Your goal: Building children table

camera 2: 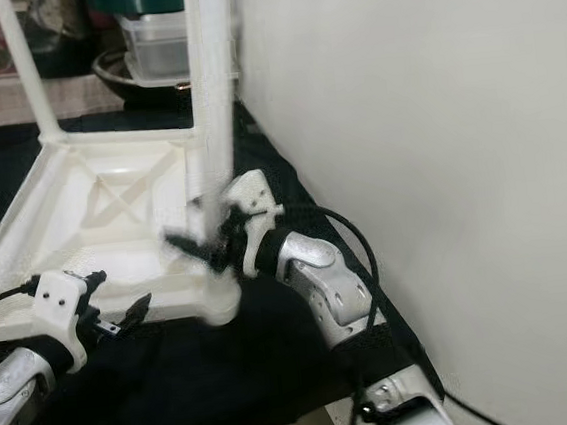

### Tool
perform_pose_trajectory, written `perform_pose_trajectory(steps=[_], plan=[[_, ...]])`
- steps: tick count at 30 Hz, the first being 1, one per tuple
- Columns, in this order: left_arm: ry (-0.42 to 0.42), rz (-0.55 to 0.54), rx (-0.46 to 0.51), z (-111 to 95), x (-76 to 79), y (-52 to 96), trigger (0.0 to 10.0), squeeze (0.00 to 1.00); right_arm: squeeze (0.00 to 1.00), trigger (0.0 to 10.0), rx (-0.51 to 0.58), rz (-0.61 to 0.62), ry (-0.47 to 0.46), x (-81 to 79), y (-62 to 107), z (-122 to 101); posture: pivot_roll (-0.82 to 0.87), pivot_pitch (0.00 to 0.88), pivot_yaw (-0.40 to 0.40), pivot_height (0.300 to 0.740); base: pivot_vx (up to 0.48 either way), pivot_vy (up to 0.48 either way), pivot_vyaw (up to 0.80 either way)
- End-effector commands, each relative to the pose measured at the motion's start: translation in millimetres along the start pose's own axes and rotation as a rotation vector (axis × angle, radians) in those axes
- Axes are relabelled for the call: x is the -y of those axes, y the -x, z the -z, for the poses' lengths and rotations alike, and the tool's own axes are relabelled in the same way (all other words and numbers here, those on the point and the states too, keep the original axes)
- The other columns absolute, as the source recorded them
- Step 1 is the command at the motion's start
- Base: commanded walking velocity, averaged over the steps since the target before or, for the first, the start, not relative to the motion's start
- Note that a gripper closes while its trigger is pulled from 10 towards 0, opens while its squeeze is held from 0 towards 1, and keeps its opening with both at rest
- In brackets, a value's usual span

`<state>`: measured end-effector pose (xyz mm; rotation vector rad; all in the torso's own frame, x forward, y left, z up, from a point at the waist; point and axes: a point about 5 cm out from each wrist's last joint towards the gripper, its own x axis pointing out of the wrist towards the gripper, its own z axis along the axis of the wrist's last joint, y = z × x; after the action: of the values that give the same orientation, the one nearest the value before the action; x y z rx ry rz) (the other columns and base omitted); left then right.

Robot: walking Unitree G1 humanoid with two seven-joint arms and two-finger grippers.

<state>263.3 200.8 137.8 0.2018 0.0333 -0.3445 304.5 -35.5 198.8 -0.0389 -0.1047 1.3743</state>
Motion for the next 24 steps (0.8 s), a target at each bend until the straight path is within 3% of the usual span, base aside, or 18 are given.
perform_pose_trajectory(steps=[1,3,4,6,7,8,9,10,12,14,16,17,19,21,23,24], plan=[[0.010,0.006,-0.004,2,2.4,0.5,10.0,0.00,0.00,10.0,-0.013,-0.105,0.025,-10.4,-12.3,0,0.22,0.000,-0.146,0.740,0.000,0.000,0.00],[0.010,0.001,-0.005,2,1.7,2.6,10.0,0.00,0.00,10.0,-0.022,-0.122,0.026,-10.7,-19.1,0,0.23,0.000,-0.154,0.740,0.000,0.000,0.00],[0.010,-0.007,-0.009,3,0.7,5.1,10.0,0.00,0.00,9.5,-0.039,-0.081,0.037,-5.6,-26.4,2,0.24,0.000,-0.159,0.740,0.000,0.000,0.00],[0.009,-0.012,-0.011,3,0.2,6.7,10.0,0.00,0.00,9.5,-0.052,-0.050,0.045,-1.9,-30.9,3,0.24,0.000,-0.161,0.740,0.000,0.000,0.00],[0.010,-0.016,-0.013,4,-0.1,8.2,10.0,0.00,0.00,0.4,-0.086,0.034,0.028,7.7,-35.1,7,0.24,0.000,-0.161,0.740,0.000,0.000,0.00],[0.010,-0.016,-0.013,4,-0.1,8.2,10.0,0.00,0.00,0.4,-0.086,0.034,0.028,7.7,-35.1,7,0.24,0.000,-0.161,0.740,0.000,0.000,0.00],[0.011,-0.017,-0.015,4,0.0,9.6,10.0,0.00,0.00,0.0,-0.121,0.189,-0.002,22.3,-35.6,12,0.24,0.000,-0.159,0.740,0.000,0.000,0.00],[0.011,-0.017,-0.015,4,0.0,9.6,10.0,0.00,0.00,0.0,-0.121,0.189,-0.002,22.3,-35.6,12,0.24,0.000,-0.159,0.740,0.000,0.000,0.00],[0.013,-0.016,-0.021,7,0.1,10.6,10.0,0.00,0.00,0.0,-0.150,0.540,-0.098,49.5,-22.5,21,0.22,0.000,-0.150,0.740,0.000,0.000,0.00],[0.013,-0.016,-0.021,7,0.1,10.6,10.0,0.00,0.00,0.0,-0.150,0.540,-0.098,49.5,-22.5,21,0.22,0.000,-0.150,0.740,0.000,0.000,0.00],[0.017,-0.009,-0.022,7,1.9,8.9,10.0,0.00,0.00,0.0,-0.148,0.897,-0.191,67.3,13.4,33,0.21,0.000,-0.138,0.740,0.000,0.000,0.00],[0.017,-0.009,-0.022,7,1.9,8.9,10.0,0.00,0.00,0.0,-0.148,0.897,-0.191,67.3,13.4,33,0.21,0.000,-0.138,0.740,0.000,0.000,0.00],[0.020,-0.001,-0.022,6,3.6,8.6,10.0,0.00,0.00,0.0,-0.167,1.136,-0.239,73.3,44.8,45,0.20,0.000,-0.134,0.740,0.000,0.000,0.00],[0.020,-0.001,-0.022,6,3.6,8.6,10.0,0.00,0.00,0.0,-0.167,1.136,-0.239,73.3,44.8,45,0.20,0.000,-0.134,0.740,0.000,0.000,0.00],[0.020,0.002,-0.031,9,3.6,10.0,10.0,0.00,0.00,0.0,-0.215,1.355,-0.262,71.0,72.5,58,0.19,0.000,-0.127,0.740,0.000,0.000,0.00],[0.020,0.002,-0.031,9,3.6,10.0,10.0,0.00,0.00,0.0,-0.215,1.355,-0.262,71.0,72.5,58,0.19,0.000,-0.127,0.740,0.000,0.000,0.00]])
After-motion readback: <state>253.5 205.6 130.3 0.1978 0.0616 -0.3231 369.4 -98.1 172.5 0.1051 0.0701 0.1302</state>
